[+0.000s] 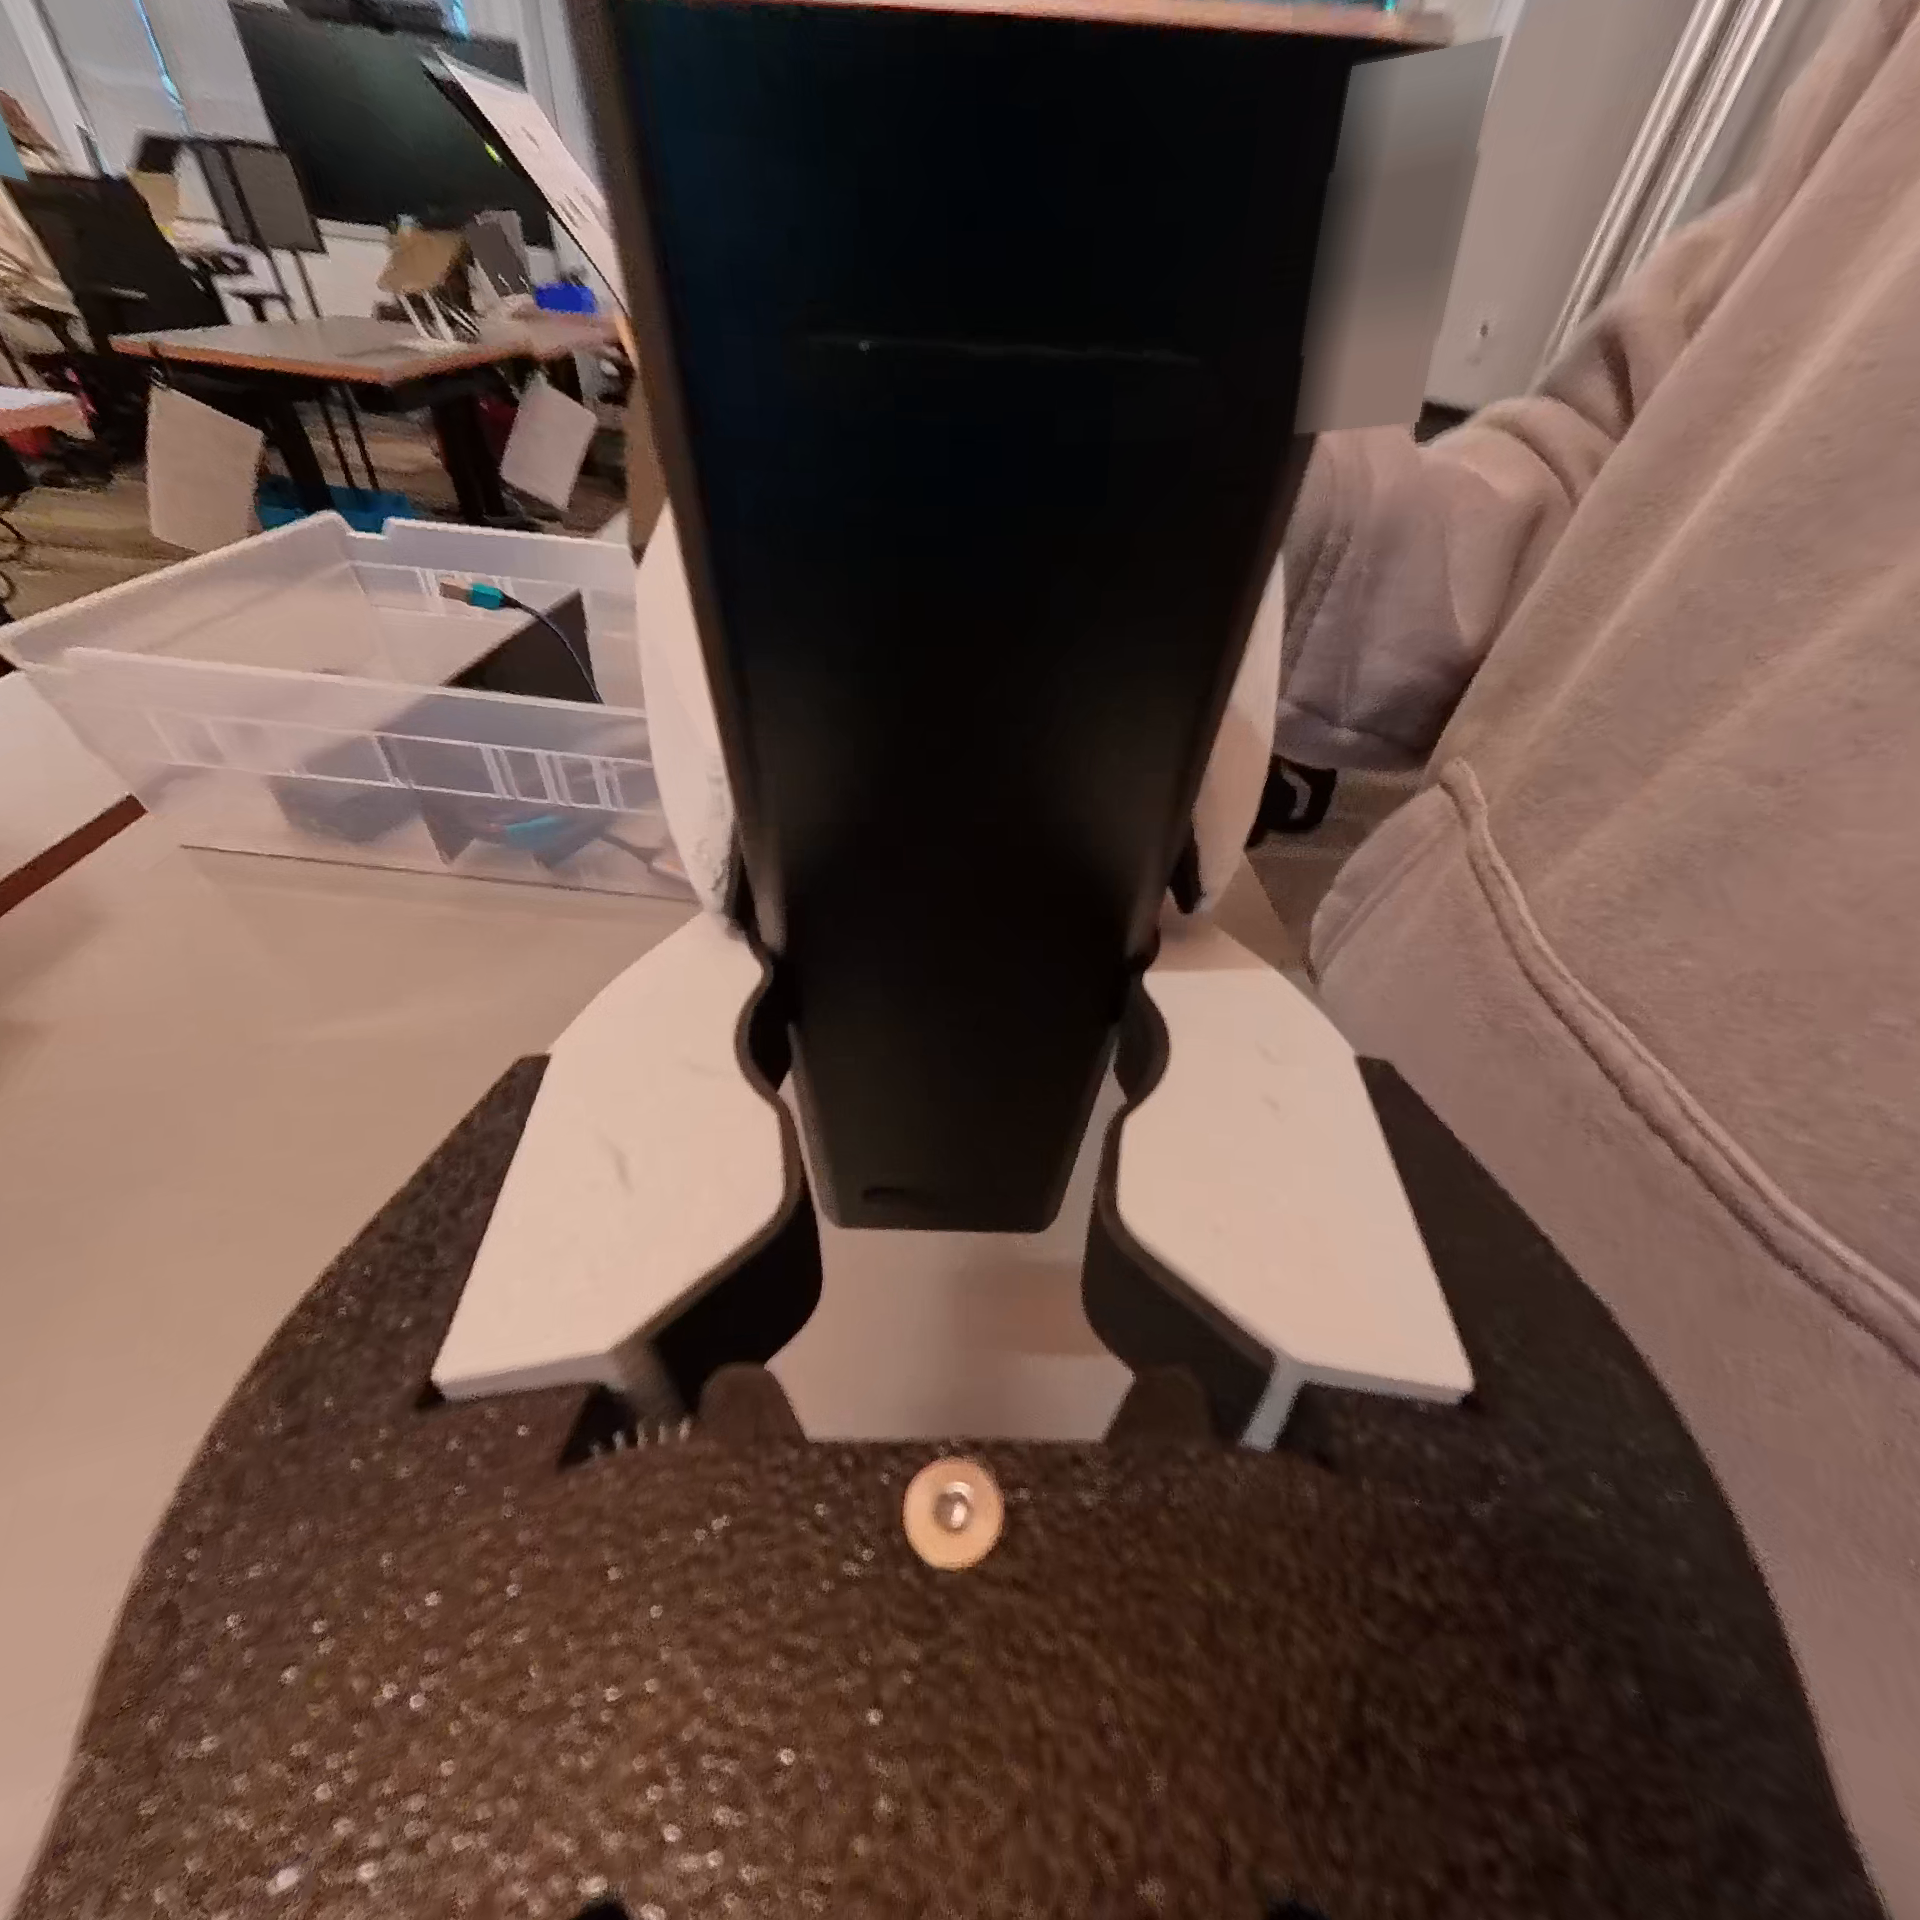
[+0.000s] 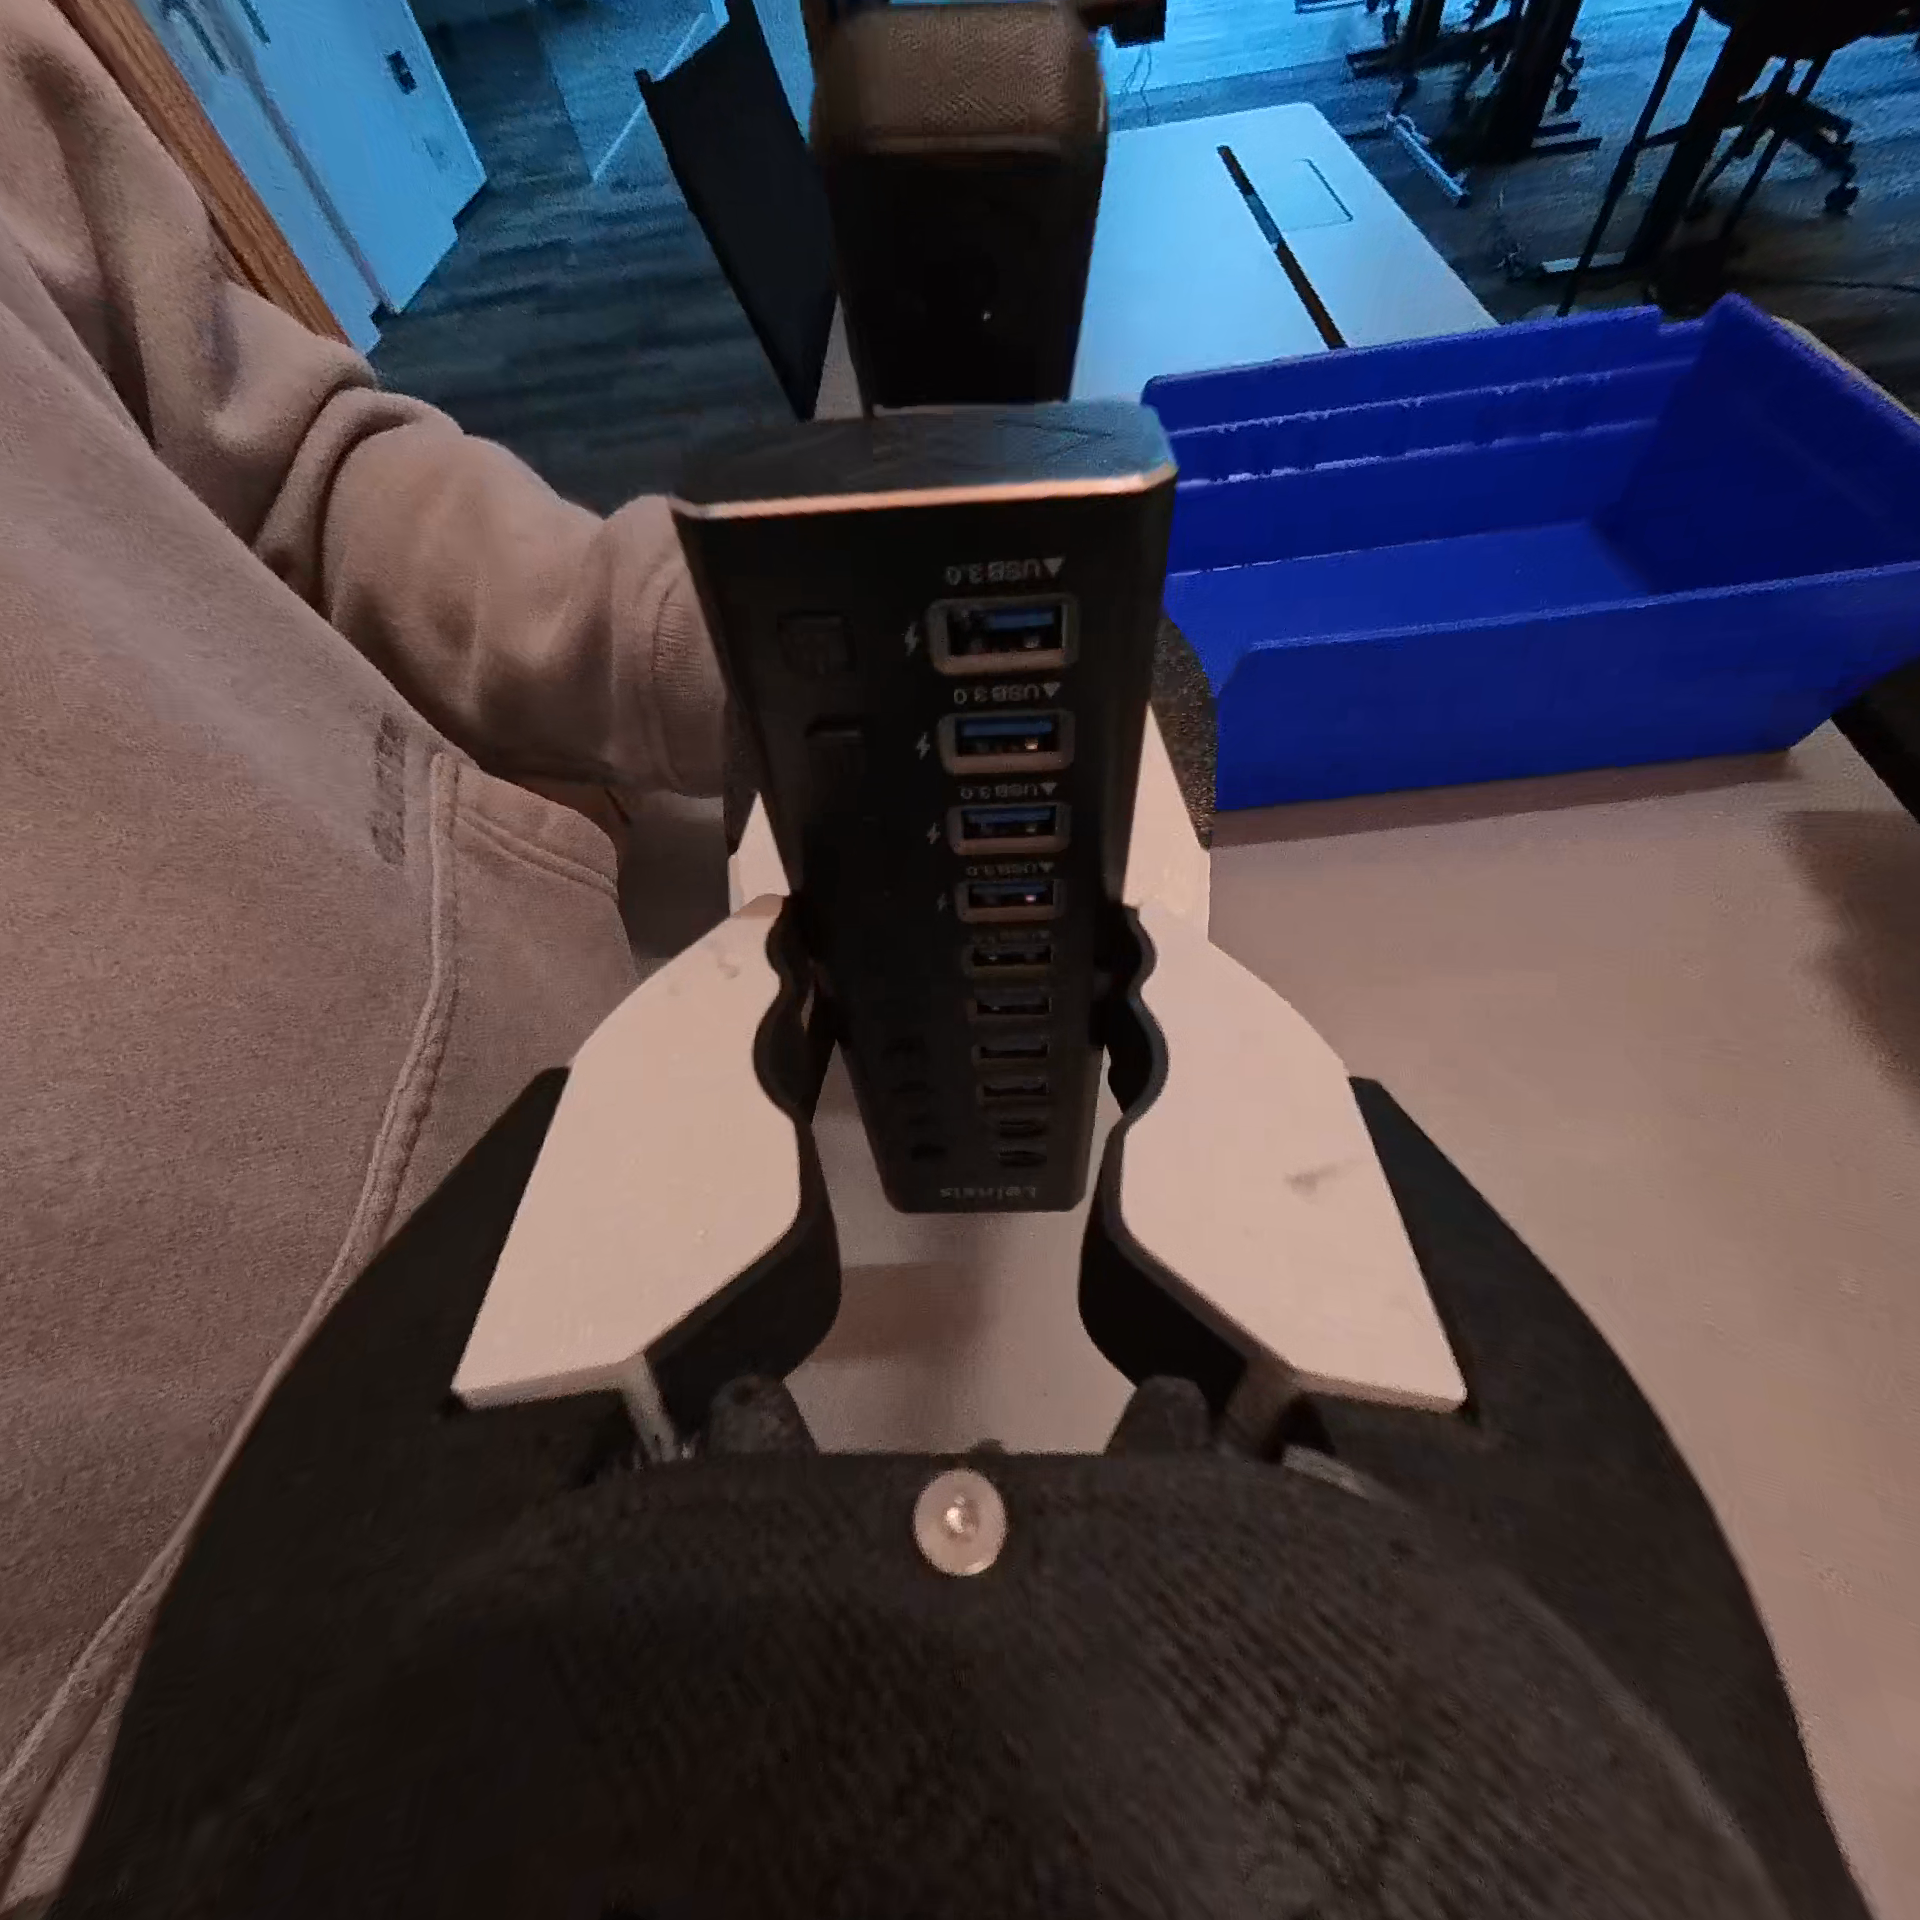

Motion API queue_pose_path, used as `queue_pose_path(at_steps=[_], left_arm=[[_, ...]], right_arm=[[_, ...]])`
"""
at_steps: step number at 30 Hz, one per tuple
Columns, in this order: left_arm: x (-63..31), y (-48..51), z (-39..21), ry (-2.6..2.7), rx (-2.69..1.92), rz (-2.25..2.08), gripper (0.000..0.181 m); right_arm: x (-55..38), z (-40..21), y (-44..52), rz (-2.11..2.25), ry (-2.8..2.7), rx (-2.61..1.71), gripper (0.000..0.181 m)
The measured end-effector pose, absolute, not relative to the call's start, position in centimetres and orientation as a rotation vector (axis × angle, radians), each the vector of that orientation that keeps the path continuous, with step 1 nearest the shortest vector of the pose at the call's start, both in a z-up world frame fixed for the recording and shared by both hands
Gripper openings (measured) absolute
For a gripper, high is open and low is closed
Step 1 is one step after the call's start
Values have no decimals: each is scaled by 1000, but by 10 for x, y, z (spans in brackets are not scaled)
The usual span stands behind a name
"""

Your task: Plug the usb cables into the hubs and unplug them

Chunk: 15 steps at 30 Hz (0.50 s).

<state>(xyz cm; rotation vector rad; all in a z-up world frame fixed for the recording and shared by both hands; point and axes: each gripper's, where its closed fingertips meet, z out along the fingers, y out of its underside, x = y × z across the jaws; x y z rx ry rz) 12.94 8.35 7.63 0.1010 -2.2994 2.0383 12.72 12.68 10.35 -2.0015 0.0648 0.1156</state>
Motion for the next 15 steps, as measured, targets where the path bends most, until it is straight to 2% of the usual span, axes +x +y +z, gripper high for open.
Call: queue_pose_path(at_steps=[2, 6, 12, 15], left_arm=[[137, 83, 83, -2297, 141, 2118, 60], [152, 93, 87, -2366, 235, 2197, 72], [146, 116, 65, -2397, 361, 2133, 63], [141, 124, 54, -2355, 448, 2128, 57]], right_arm=[[133, 108, 123, 93, 91, -2016, 57], [170, 123, 82, -160, 119, -2140, 57], [286, 149, -78, -784, 249, -2596, 57], [337, 138, -146, -825, 296, -2787, 57]])
